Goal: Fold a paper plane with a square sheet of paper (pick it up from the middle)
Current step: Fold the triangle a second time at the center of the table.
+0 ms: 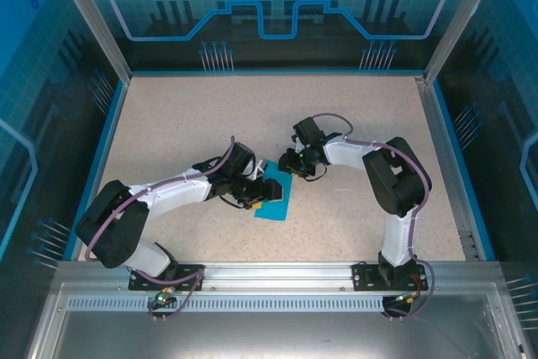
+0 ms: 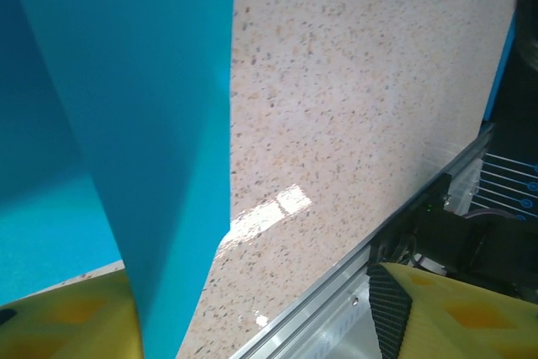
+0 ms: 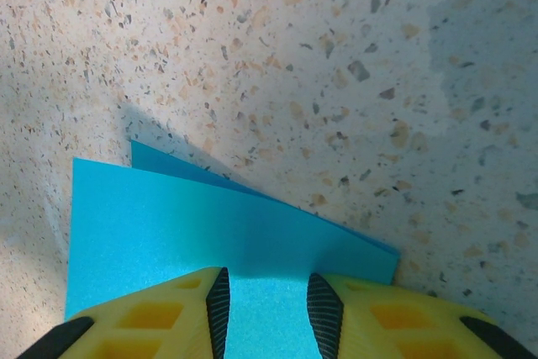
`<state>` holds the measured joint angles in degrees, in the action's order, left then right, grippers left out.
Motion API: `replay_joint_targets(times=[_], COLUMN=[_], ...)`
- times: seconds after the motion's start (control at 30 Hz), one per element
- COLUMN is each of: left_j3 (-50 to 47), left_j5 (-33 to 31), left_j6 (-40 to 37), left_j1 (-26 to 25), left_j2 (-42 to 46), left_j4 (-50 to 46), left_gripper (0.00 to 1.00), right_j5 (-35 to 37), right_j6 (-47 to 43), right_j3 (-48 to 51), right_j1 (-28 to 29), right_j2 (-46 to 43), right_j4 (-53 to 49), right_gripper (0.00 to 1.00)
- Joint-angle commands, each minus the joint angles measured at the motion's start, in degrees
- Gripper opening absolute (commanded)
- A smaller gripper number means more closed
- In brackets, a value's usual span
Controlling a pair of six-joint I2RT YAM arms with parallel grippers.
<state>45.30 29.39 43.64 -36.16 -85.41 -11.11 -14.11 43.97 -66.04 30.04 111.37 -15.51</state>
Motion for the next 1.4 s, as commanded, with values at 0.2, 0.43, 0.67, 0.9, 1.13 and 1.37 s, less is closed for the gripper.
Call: replay_joint_targets(times=[0.2,0.43,0.67,0.9,1.13,1.37], left_j3=[4.4,1.9,3.1,4.5,5.1,5.0], left_j5=[2.2,-5.6,-10.0,-12.8,-12.4,-9.4], left_j6=[0.8,0.7,1.0,0.5,0.4,1.0], left_j1=[-0.2,-0.2,-0.2,-0.2,-0.2,-0.2], left_j2=[-3.0,-3.8,-7.0,-10.0,-9.2,-5.7], left_j4=[0.4,-8.9,-10.8,-12.8,-12.6,-11.4], left_gripper=[0.66,0.58,0.34,0.25,0.23,0.24], right_j5=[5.8,4.9,0.4,-5.9,-4.3,-4.7], right_j6=[0.2,-0.3,-4.1,-6.7,-4.9,-4.3], right_j3=[3.3,2.9,3.4,6.2,9.2,9.7], right_j1=[-1.1,-1.1,-1.0,2.0,4.6,4.7], right_j2=[5.5,5.4,-2.2,-9.3,-9.3,-5.6], right_j4=[-5.8,-5.5,-2.6,0.0,-0.4,0.1], right_gripper=[0.37,0.36,0.36,0.33,0.31,0.28])
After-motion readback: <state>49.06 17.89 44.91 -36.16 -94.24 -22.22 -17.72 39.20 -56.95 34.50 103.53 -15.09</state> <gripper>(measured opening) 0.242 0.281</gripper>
